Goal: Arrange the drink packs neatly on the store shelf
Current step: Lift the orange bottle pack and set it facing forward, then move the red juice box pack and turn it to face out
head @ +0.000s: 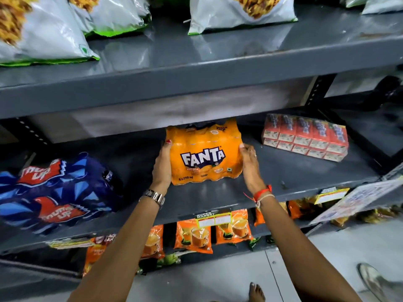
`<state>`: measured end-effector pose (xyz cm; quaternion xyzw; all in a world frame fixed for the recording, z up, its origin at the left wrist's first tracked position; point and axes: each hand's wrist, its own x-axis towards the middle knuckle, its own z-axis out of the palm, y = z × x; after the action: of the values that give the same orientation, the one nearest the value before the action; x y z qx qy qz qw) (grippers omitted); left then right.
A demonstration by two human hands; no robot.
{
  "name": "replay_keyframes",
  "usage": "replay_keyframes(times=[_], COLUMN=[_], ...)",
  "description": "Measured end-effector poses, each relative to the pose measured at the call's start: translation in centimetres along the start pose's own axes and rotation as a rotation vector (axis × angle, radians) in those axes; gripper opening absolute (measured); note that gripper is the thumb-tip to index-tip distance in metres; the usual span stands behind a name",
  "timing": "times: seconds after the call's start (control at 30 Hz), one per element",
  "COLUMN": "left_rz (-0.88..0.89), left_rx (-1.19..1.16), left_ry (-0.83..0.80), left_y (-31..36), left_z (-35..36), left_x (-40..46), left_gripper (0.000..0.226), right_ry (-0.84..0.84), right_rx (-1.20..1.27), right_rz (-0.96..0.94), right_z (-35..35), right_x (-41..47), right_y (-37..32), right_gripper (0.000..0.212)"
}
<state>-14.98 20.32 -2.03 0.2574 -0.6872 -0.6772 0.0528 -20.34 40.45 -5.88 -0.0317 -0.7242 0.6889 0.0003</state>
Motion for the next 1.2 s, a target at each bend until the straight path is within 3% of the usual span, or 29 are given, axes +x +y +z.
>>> replay_keyframes(times=[0.13,0.23,0.37,0.47,0.57,0.63,0.73,0.83,0.97,1.07,1.2], left_rz=[0.031,0.066,0.069,0.109,0.34,0.582,0.86,0.982,0.82,0.573,0.279], left_rx=[0.136,0.143,0.108,0.087,0.117,0.072,0.092,0.098,0.231,0.333,0.147], left_ry=[0.015,-0.018,-0.043,0.014,0.158,0.161,0.109,0.036,-0.15,-0.233,-0.142], left_y=[-1.4,-2.4,-3.4,-2.6,-0.6,0.8,2.6,3.9,2.7,0.8,-1.5], left_z=[-0.8,-0.9,-1.4,-1.4,-0.5,0.7,4.0,9.9,19.1,25.0,28.9], left_x=[-1.9,-3.9,-5.4,-5.8,-6.5,-7.6,-9.3,-10.3,-8.9,-5.9,1.1], left_gripper=[0.089,0.082,0.088,0.067,0.055,0.049,0.045,0.042,0.045,0.051,0.031], right_ry=[0.013,0.044,0.012,0.023,0.169,0.288,0.463,0.622,0.587,0.484,0.368], right_rx=[0.025,0.052,0.079,0.102,0.134,0.092,-0.079,-0.341,-0.56,-0.423,-0.321], right_rz=[-0.027,-0.03,0.007,0.049,-0.002,-0.016,-0.003,0.067,0.211,0.246,0.212], right_z=[-0.9,-1.9,-3.0,-3.7,-5.5,-7.4,-11.3,-15.9,-20.3,-22.6,-24.9], right_x=[-2.6,-4.9,-7.3,-7.2,-5.0,-3.3,-0.7,2.2,5.5,7.7,10.2], right_y=[0.2,1.0,1.4,0.8,0.2,0.3,0.5,-0.1,0.2,0.7,2.6], right_gripper=[0.027,0.017,0.02,0.016,0.011,0.011,0.031,0.055,0.066,0.065,0.055])
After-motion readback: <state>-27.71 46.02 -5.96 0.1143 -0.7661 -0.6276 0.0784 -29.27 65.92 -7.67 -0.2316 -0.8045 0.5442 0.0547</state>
